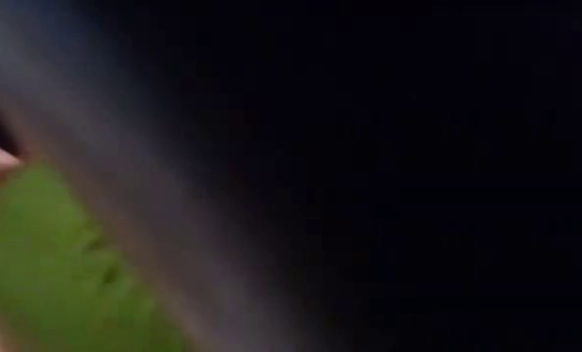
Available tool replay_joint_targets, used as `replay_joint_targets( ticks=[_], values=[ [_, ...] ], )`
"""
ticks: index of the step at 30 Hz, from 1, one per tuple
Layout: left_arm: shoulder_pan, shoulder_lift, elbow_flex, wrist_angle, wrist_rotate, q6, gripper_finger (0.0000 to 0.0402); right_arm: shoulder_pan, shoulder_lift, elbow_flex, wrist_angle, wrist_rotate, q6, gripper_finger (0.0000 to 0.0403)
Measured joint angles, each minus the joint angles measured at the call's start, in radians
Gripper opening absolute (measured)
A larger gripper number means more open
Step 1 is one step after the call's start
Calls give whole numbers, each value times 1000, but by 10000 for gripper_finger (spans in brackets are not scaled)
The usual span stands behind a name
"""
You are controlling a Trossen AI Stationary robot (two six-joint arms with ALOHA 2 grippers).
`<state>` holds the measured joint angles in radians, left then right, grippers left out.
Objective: Pick & Place Fruit
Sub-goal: Put the kiwi into the strainer bowl on the shelf
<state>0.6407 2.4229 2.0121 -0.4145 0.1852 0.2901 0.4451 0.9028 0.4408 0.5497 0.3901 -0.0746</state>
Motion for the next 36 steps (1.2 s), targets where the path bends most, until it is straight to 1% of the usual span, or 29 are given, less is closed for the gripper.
replay_joint_targets(
  ticks=[4, 10, 36],
  values=[
    [0, 0, 0, 0, 0, 0, 242, 0, 0, 0, 0, 0, 0, 2],
    [0, 0, 0, -2, 1, 0, 211, 0, 0, 0, 0, 0, 1, 2],
    [1, -8, 0, -52, 9, -11, 219, 0, 0, 0, 7, 0, 2, 2]
  ],
)
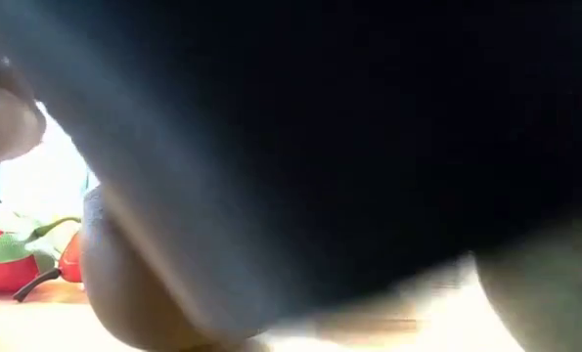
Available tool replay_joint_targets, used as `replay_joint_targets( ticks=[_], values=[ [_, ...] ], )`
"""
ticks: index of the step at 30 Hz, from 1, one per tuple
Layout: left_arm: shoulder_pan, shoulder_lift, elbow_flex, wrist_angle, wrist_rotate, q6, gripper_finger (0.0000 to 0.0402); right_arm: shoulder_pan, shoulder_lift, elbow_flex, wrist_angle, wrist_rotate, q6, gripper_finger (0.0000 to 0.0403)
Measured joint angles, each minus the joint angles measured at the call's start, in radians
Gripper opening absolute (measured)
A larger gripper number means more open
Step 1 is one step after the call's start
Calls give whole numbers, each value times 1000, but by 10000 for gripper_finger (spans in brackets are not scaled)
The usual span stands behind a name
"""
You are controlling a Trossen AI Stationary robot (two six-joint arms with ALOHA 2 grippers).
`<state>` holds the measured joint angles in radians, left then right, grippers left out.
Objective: Pick & Place Fruit
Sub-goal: Put the kiwi into the strainer bowl on the shelf
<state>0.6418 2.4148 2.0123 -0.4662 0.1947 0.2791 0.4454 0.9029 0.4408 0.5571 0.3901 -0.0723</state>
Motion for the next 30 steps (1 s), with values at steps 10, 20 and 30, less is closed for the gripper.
replay_joint_targets(
  ticks=[10, 20, 30],
  values=[
    [0, -67, -3, -64, 4, 4, 219, 0, 0, 0, 1, 0, 0, 2],
    [0, -171, -3, -138, 53, 5, 219, 0, 0, 0, 1, -5, 25, 3],
    [0, -314, -3, -192, 54, 14, 219, 19, 0, 0, -40, -60, 108, 3]
  ],
)
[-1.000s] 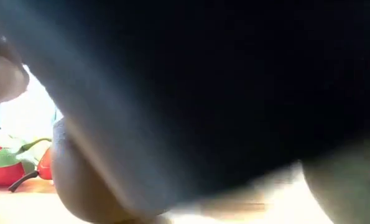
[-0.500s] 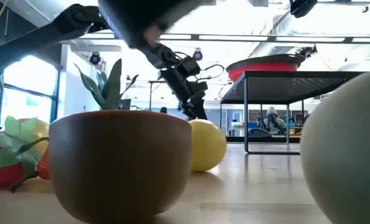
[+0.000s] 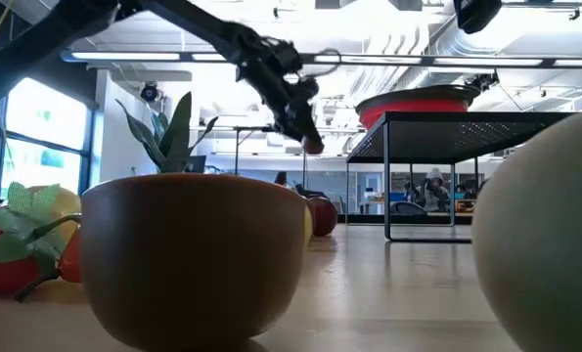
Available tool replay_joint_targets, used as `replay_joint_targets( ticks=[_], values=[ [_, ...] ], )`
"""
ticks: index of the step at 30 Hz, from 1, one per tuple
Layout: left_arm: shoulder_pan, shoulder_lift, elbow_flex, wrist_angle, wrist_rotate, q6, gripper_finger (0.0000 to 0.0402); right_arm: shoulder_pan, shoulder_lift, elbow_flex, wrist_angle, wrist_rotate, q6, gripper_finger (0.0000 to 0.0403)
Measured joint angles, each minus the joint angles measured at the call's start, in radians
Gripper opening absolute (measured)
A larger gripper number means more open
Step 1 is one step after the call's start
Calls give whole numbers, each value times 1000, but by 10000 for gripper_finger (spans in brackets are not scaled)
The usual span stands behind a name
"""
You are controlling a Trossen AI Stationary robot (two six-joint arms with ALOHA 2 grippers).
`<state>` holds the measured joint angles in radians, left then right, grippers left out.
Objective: Pick & Place Fruit
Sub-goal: Put the kiwi into the strainer bowl on the shelf
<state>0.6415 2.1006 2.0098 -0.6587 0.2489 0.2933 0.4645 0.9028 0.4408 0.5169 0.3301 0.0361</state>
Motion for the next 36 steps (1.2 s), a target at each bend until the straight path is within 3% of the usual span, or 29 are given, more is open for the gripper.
replay_joint_targets(
  ticks=[5, 14, 29, 36],
  values=[
    [0, -82, 0, -2, 37, -12, 219, 38, 0, 0, -23, -1, 31, 3],
    [-43, -187, 1, 44, 246, -103, 219, 85, 0, 0, -21, 0, 25, 2],
    [-197, -184, 1, 324, 231, -197, 219, 95, 0, 0, -19, 0, 21, 2],
    [-224, -107, 1, 406, 206, -228, 219, 95, 0, 0, -19, 0, 22, 2]
  ],
)
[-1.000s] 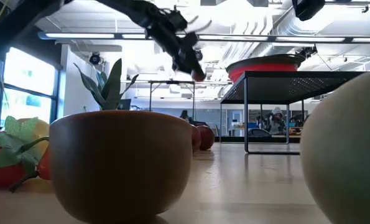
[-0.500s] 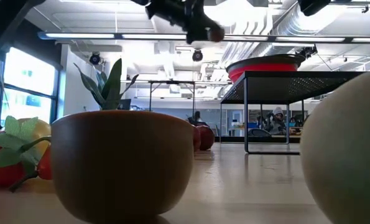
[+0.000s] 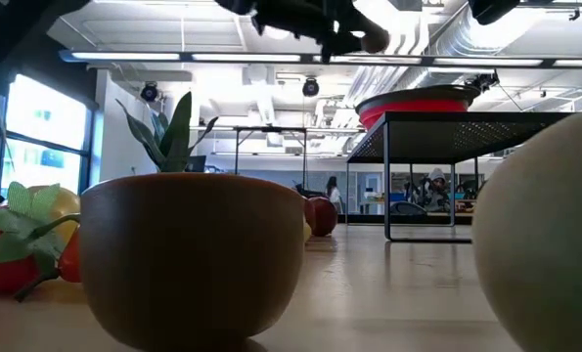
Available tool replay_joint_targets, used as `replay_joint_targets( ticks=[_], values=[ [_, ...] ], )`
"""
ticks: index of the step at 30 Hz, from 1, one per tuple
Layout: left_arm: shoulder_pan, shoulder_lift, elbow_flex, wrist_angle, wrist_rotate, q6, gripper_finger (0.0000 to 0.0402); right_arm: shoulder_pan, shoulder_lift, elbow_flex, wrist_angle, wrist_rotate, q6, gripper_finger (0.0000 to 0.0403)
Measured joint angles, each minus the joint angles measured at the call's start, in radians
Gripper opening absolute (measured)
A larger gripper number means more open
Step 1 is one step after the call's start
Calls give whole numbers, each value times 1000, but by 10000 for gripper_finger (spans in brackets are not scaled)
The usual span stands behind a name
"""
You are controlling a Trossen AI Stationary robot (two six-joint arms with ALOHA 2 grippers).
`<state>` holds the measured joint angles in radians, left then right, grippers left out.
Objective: Pick & Place Fruit
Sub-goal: Put the kiwi into the strainer bowl on the shelf, then put the knife on the shelf
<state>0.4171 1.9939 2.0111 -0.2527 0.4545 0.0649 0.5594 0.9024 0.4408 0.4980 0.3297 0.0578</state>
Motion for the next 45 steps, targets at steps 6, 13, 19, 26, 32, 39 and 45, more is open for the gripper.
replay_joint_targets(
  ticks=[6, 13, 19, 26, 32, 39, 45],
  values=[
    [8, 71, -1, 25, 15, -63, 219, 4, 0, 0, 2, -18, 1, 2],
    [8, 106, 0, 20, 3, -75, 219, 5, 0, 0, 0, -19, 0, 2],
    [8, 118, 0, 16, 0, -95, 219, 5, 0, 0, -1, -19, 0, 2],
    [8, 133, 0, 17, -23, -114, 225, 5, 0, 0, -2, -19, 0, 2],
    [9, 133, 0, 19, -48, -123, 277, 5, 0, 0, -2, -19, 0, 2],
    [15, 133, 0, 19, -45, -122, 298, 5, 0, 0, -2, -19, 1, 2],
    [31, 96, 0, 21, -15, -118, 233, 5, 0, 0, 1, -19, 1, 2]
  ],
)
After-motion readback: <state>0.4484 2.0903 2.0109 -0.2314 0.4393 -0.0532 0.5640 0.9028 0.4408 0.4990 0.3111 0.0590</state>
